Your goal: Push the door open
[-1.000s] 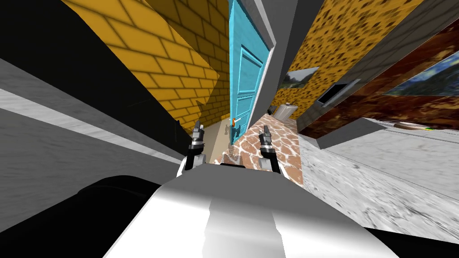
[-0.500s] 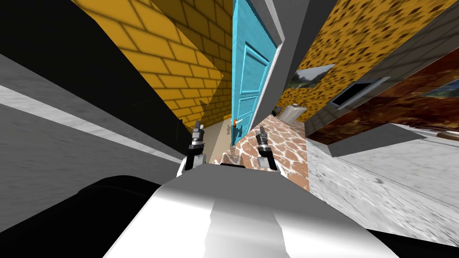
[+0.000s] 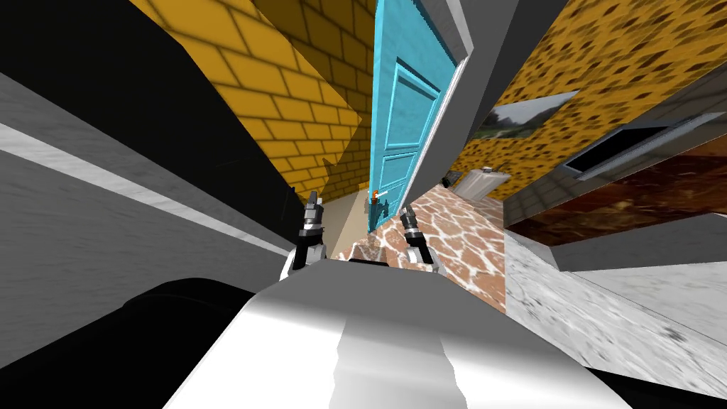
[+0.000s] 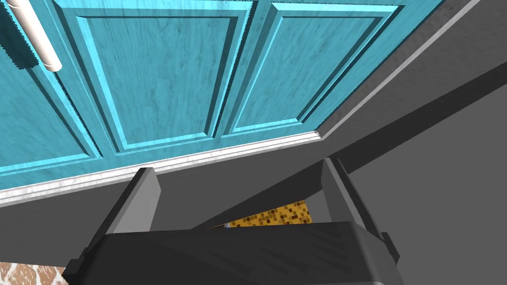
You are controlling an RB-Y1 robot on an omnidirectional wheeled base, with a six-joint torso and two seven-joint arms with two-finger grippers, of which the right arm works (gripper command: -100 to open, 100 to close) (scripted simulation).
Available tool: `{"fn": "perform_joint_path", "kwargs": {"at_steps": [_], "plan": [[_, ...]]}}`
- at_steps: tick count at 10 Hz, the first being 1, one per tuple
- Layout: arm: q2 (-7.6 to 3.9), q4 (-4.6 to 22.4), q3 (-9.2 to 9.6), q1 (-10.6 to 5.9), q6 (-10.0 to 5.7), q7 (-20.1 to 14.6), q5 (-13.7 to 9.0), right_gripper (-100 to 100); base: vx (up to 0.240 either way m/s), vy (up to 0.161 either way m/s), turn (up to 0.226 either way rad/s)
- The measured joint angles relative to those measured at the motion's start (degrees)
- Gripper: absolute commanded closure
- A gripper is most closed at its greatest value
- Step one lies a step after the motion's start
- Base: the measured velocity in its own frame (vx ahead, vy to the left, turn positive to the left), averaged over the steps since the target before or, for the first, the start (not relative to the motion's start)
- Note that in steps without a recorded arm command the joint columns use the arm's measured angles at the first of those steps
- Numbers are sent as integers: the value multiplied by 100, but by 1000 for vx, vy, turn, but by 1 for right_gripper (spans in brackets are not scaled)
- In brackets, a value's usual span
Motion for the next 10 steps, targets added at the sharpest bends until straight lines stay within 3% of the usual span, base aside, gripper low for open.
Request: {"fn": "perform_joint_path", "kwargs": {"at_steps": [2,5,10], "plan": [[-90,371,120,-180,-36,-121,-47,-100,68,-96,171],[-336,793,258,-406,-26,-359,-158,-100,73,-100,197],[-639,1700,504,-902,-88,-704,-312,-100,58,-103,171]]}}
